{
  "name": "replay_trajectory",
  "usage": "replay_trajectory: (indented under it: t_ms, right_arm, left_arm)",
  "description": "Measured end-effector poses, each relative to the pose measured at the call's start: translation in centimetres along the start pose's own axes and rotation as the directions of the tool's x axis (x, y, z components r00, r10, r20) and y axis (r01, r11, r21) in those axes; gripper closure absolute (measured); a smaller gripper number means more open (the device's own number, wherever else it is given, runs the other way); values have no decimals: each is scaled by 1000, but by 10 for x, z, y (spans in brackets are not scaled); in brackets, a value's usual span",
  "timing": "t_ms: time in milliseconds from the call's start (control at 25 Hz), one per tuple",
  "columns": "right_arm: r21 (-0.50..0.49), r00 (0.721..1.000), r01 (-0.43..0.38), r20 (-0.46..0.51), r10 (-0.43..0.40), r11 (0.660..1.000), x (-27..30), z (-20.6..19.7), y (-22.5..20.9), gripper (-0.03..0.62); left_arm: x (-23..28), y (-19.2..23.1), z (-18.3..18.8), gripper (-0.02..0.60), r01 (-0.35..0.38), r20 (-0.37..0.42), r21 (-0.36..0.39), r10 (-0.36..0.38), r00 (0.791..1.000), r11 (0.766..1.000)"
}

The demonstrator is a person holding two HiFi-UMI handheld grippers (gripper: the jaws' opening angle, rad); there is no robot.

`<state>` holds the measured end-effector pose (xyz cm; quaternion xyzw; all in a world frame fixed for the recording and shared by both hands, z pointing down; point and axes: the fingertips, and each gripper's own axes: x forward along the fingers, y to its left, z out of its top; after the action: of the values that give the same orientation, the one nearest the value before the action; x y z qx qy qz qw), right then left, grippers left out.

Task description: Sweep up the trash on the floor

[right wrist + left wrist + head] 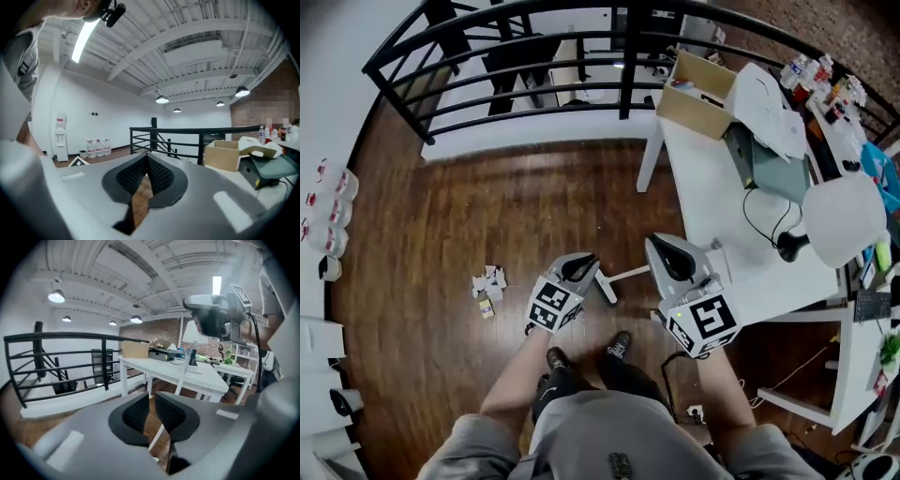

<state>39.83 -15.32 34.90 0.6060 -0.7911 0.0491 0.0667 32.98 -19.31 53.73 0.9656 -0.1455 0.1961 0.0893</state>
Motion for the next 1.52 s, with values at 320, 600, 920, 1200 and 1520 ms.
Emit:
replay_trajectory:
  t_ms: [320, 600, 920, 1200, 1520]
  right_arm:
    - [-30, 964, -265, 29, 266, 964, 85, 40, 179, 594]
    - [-67, 897, -442, -10, 443, 894, 127, 54, 312, 594]
    - [-134, 852, -522, -28, 524, 842, 137, 67, 390, 594]
    - [-132, 843, -536, -26, 537, 834, 139, 72, 417, 594]
    - [-141, 851, -522, -17, 525, 841, 138, 75, 424, 594]
  left_arm:
    - [-209, 57, 51, 577, -272, 186, -38, 274, 944, 962]
    - [-342, 74, 41, 577, -340, 232, -202, 382, 895, 919]
    - [-424, 83, 36, 577, -419, 262, -202, 461, 848, 885]
    - [-450, 80, 29, 577, -427, 271, -203, 470, 840, 881]
    - [-463, 87, 24, 577, -437, 276, -208, 481, 832, 875]
